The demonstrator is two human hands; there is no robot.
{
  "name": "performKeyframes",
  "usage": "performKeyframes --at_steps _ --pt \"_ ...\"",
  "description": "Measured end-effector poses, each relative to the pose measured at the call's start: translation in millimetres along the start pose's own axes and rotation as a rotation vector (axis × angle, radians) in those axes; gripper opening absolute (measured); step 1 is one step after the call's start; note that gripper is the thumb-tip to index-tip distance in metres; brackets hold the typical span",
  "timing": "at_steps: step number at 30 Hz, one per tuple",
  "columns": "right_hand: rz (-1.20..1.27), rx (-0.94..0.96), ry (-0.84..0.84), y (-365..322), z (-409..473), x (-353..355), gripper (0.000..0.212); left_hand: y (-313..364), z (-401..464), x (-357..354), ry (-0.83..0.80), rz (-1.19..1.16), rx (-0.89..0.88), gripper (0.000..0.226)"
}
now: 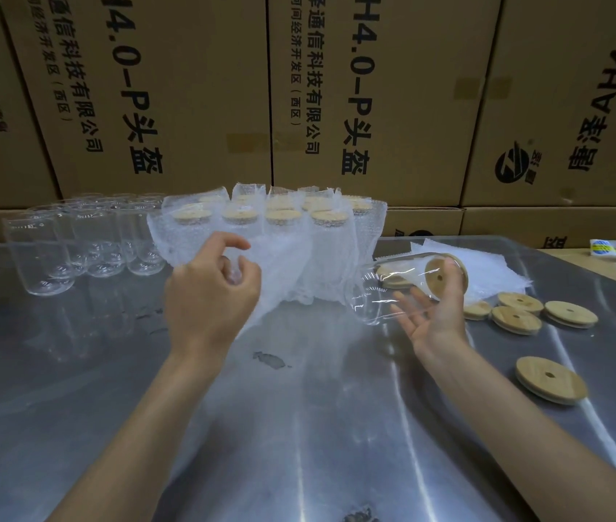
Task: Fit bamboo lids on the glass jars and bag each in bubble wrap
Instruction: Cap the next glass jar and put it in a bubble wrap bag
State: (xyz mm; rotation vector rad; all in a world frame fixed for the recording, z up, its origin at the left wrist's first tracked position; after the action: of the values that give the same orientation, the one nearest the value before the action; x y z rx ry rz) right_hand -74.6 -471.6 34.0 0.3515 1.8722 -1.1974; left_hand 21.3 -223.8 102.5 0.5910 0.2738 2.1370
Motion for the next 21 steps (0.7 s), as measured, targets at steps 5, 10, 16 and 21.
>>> performKeyframes --at_steps 5,10,16,21 --pt "0.003 0.0 -0.001 0 1 1 0.064 15 -28 -37 -0.546 0.293 -0.252 0.057" --pt "0.005 -0.013 -0.028 2 -1 0 0.066 8 -52 -56 -0.776 0.394 -0.158 0.043" --pt "-0.019 -0.042 -0.089 6 -7 -6 0.066 2 -60 -64 -0.927 0.244 -0.121 0.038" --pt "0.04 -0.063 -0.12 4 -10 -9 0.045 5 -63 -68 -0.893 0.105 -0.107 0.041"
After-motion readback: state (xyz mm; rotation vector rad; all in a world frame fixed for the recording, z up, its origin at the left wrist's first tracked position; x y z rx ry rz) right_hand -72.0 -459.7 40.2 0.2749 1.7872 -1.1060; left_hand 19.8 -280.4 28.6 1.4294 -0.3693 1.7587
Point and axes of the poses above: each hand's wrist, its own z-axis towards the middle knuckle, its own x-axis out of the back of the hand, y = z × x, the point moved 3 cm from there along z, towards the middle knuckle, and after that the axes turned 14 degrees about z, right-handed, at the moved point
